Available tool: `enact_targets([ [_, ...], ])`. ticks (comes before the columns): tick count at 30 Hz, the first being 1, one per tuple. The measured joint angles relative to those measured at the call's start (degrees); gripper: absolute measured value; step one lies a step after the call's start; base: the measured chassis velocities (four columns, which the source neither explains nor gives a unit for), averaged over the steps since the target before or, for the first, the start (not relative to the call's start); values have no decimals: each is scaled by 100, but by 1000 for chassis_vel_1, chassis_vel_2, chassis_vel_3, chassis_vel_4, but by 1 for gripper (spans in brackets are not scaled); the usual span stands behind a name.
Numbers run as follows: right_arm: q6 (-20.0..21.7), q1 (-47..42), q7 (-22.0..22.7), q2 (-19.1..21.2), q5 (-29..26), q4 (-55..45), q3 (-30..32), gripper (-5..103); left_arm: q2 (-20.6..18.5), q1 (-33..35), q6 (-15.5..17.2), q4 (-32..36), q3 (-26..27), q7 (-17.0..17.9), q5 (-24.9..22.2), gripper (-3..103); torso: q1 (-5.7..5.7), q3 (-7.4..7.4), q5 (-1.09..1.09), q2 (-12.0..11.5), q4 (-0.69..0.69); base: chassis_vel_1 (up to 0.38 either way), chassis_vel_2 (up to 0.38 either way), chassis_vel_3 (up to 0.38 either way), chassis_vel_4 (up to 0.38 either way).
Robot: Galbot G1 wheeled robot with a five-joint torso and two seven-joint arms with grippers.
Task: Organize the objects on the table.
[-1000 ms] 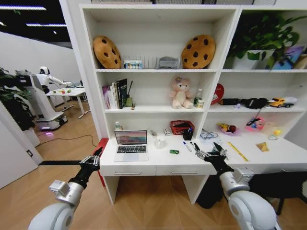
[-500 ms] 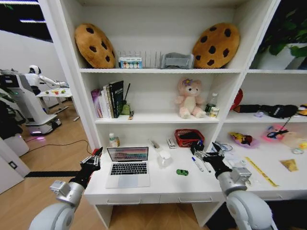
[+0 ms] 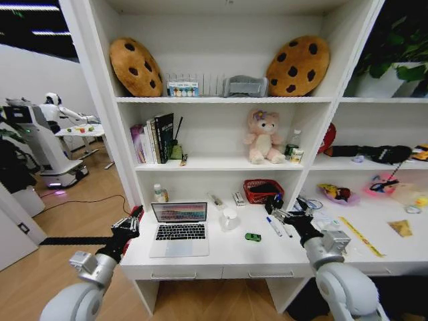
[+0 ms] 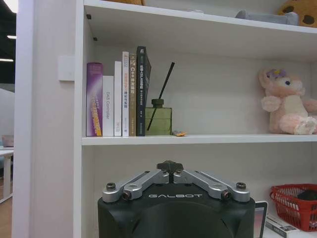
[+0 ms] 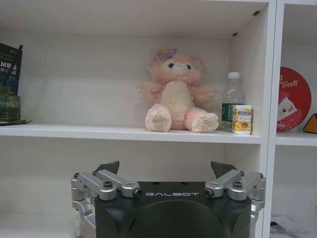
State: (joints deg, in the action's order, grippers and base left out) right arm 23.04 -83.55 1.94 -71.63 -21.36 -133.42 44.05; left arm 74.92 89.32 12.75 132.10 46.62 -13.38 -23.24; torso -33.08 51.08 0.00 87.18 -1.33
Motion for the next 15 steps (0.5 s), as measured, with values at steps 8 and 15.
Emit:
enact_targets([
  [8, 16, 17, -11, 6, 33, 3, -1, 100, -6, 8, -2, 17, 7, -11, 10, 0, 3, 0, 0, 1, 1, 0, 0, 0, 0],
  [15, 31, 49, -25, 22, 35, 30, -34, 100, -11, 18, -2, 19, 13, -21, 10, 0, 2, 0, 0, 0, 1, 0, 0, 0, 0],
])
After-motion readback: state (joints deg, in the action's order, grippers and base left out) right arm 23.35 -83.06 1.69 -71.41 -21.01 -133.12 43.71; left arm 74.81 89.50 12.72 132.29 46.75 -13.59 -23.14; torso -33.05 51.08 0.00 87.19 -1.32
